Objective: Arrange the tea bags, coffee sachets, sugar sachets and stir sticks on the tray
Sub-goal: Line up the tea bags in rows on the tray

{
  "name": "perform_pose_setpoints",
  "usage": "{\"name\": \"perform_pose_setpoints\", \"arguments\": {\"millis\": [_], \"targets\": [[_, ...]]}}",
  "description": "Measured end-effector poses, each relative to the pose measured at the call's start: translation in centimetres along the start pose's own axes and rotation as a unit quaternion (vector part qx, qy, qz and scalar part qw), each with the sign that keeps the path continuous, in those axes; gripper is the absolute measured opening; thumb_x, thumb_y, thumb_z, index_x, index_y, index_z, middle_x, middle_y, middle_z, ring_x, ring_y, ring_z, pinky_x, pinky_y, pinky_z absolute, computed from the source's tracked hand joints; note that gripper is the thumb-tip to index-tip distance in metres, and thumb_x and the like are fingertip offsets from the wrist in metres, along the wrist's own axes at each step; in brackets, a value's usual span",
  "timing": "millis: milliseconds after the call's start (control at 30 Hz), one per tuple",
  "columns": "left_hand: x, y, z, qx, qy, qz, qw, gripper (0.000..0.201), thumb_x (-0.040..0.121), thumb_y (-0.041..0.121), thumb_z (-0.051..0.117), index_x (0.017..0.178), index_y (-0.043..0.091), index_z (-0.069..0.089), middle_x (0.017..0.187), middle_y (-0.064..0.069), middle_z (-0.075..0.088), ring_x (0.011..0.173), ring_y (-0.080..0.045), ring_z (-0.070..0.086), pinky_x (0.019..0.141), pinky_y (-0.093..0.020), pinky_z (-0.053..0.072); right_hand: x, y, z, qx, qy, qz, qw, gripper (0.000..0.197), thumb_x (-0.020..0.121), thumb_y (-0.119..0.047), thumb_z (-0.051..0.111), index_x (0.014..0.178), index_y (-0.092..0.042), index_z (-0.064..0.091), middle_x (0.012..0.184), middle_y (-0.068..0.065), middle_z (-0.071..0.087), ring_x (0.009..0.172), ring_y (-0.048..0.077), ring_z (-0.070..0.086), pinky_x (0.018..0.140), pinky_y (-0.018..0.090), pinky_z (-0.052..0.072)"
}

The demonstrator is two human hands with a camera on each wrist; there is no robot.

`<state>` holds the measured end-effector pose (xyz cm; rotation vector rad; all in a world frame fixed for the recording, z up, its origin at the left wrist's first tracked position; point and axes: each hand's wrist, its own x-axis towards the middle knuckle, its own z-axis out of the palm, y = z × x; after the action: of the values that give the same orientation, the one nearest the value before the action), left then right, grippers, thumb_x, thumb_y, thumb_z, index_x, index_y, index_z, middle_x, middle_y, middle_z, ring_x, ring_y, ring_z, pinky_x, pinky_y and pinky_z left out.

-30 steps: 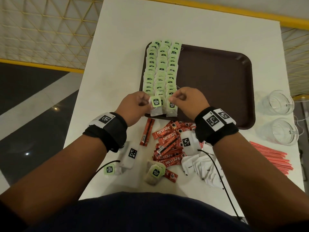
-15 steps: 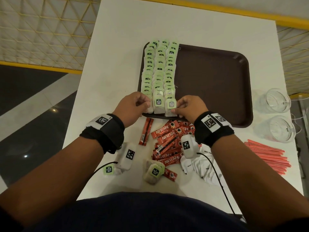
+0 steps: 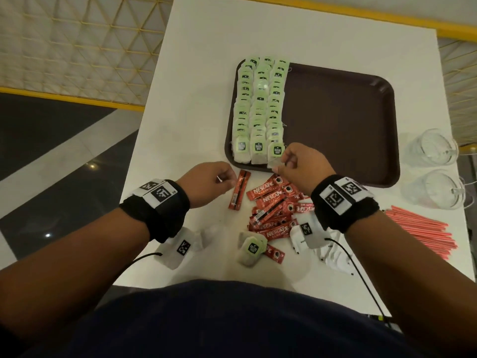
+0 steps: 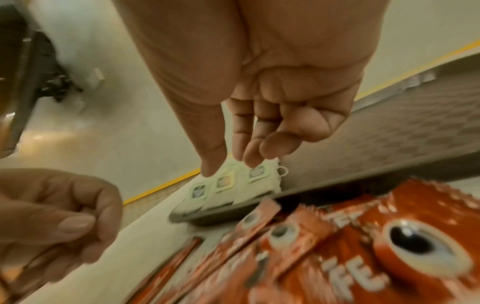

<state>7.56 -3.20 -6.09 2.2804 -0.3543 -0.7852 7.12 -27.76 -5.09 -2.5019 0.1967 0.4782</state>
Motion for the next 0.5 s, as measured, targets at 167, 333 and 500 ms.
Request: {"name": "perform_pose_setpoints", "arguments": {"millis": [167,333,500], "targets": [[-3.1,-1.2,-0.3,0.082,-0.072,0.013,0.994,0.014,0.096,0.031,0.058,0.102,0.021,0.065,0.094,0.014,0.06,0.083,-0.009,0.057,0.069,-0.016,0.041,-5.3,-2.3,2.1,-0.113,-0.146,-0.103,0.977,0.026,0.082,-0.047,0.069,0.1,-0.03,0.061,0.089,-0.014,0.06,0.084,0.008,0.059,0.072,0.028,0.05],[-5.3,-2.5,-1.0,0.197,-0.126,0.004,0.972,0.032,0.088,0.044,0.066,0.11,0.021,0.06,0.103,0.006,0.056,0.087,-0.013,0.056,0.08,-0.027,0.048,-8.7,-2.9,4.7,-0.244,-0.202,-0.183,0.931,0.043,0.079,-0.054,0.069,0.112,-0.028,0.059,0.107,-0.008,0.055,0.098,0.013,0.05,0.082,0.03,0.046],[-6.9,-3.6,-0.4,0.279,-0.172,-0.038,0.944,0.05,0.075,0.056,0.074,0.107,0.024,0.053,0.102,0.008,0.052,0.09,-0.015,0.055,0.082,-0.032,0.05,-9.9,-2.9,6.6,-0.311,-0.153,-0.138,0.928,0.058,0.073,-0.063,0.069,0.115,-0.026,0.054,0.116,-0.003,0.054,0.105,0.02,0.051,0.089,0.036,0.041]]}}
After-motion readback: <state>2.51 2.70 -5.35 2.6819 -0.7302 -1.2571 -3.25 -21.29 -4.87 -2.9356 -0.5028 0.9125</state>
